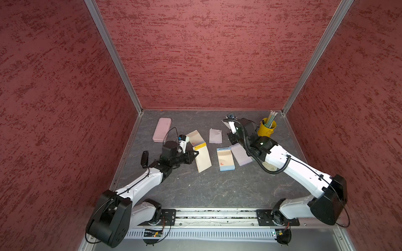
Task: Tear off pages from different memo pads
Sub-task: Place the memo pad at the center of the board.
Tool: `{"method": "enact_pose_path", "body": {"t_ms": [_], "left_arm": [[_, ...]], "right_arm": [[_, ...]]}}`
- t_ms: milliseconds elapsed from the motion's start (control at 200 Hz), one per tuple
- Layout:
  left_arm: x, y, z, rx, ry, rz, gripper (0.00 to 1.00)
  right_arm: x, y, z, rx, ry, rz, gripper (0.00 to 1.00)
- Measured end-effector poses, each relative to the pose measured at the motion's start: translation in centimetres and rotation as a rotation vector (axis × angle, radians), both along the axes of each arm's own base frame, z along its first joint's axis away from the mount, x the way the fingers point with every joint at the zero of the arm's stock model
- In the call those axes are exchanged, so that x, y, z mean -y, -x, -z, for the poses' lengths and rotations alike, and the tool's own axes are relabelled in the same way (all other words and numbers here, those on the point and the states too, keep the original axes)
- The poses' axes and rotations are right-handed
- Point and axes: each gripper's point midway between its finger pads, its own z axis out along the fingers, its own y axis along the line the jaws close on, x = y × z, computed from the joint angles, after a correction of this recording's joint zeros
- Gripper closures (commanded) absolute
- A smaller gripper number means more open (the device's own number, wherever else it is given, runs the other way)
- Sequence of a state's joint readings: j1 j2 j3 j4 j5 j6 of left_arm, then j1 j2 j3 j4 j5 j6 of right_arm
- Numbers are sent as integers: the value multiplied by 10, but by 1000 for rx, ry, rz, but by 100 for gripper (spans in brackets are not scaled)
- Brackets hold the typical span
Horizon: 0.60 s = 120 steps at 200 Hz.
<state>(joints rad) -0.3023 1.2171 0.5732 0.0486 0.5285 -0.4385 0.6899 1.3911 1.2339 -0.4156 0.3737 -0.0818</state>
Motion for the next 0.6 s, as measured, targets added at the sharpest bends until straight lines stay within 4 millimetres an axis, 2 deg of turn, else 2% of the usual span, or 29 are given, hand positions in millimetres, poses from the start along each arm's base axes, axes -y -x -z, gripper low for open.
{"method": "enact_pose_path", "body": {"t_ms": [100,150,276,346,476,601], "left_arm": [[-15,-19,14,-172,41,-31,100],[-15,-22,25,-245,51,-22,100],[5,-9,54,-413,53,59,100],[19,-1,64,-458,40,100,100],[42,0,66,-465,27,151,100],[47,-8,66,-443,2,140,100]], "right_arm": [[-1,2,9,-24,-13,2,100],[-1,4,13,-36,-21,1,100],[-2,7,23,-65,-41,3,100],[-3,8,28,-79,-48,5,100],[-3,12,35,-103,-59,3,100],[-4,13,38,-113,-70,0,100]]}}
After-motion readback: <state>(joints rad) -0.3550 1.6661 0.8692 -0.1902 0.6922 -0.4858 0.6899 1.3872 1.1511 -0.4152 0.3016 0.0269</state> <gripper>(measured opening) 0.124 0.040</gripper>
